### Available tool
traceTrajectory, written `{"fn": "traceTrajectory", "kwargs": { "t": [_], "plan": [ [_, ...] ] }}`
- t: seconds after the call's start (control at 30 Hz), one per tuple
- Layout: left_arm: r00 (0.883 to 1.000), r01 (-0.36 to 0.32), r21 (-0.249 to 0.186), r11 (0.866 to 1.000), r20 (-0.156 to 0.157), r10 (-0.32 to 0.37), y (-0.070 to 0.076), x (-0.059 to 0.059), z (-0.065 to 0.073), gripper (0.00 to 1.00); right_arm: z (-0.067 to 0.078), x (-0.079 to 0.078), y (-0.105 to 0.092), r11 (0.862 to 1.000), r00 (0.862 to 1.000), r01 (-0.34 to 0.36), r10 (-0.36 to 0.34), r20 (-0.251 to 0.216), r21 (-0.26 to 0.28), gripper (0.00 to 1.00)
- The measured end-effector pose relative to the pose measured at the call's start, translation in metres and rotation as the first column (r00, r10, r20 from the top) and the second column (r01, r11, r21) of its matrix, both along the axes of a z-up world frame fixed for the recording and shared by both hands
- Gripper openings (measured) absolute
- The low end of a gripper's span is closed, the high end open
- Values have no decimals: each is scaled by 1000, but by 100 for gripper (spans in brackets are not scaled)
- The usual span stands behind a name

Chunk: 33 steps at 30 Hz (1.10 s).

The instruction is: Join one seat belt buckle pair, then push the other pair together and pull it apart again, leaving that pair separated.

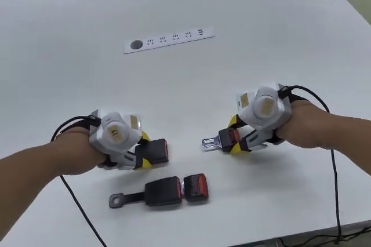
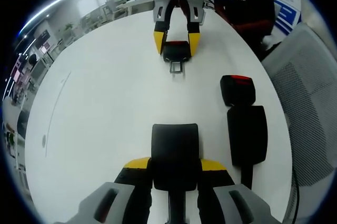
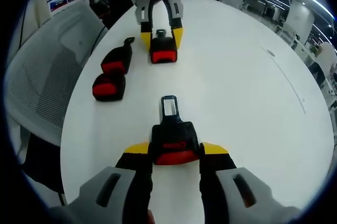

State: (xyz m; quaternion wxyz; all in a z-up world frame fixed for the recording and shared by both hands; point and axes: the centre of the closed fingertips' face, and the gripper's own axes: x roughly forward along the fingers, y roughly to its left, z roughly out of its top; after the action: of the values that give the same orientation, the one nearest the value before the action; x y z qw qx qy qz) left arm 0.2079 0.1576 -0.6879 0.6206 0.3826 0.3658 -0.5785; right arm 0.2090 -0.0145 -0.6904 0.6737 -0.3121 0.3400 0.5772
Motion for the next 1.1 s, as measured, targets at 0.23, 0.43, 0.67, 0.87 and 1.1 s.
{"fn": "traceTrajectory", "kwargs": {
  "t": [0.23,0.43,0.67,0.87,1.1],
  "plan": [
    [1000,1,-6,1000,6,-1,-1,0,0,33,-1,1,0,1000,1000,8,-8,0,-22,33],
    [1000,4,0,1000,1,-4,-2,-1,1,33,0,0,-1,1000,1000,16,-16,5,-22,33],
    [1000,9,16,1000,0,-9,-3,-1,0,33,1,0,1,999,999,30,-30,12,-12,33],
    [1000,11,8,1000,0,-11,-3,-1,1,33,2,-2,4,999,999,33,-33,23,-3,33],
    [1000,11,0,1000,0,-11,-4,-3,2,33,0,-2,27,999,999,41,-42,27,33,33]
  ]
}}
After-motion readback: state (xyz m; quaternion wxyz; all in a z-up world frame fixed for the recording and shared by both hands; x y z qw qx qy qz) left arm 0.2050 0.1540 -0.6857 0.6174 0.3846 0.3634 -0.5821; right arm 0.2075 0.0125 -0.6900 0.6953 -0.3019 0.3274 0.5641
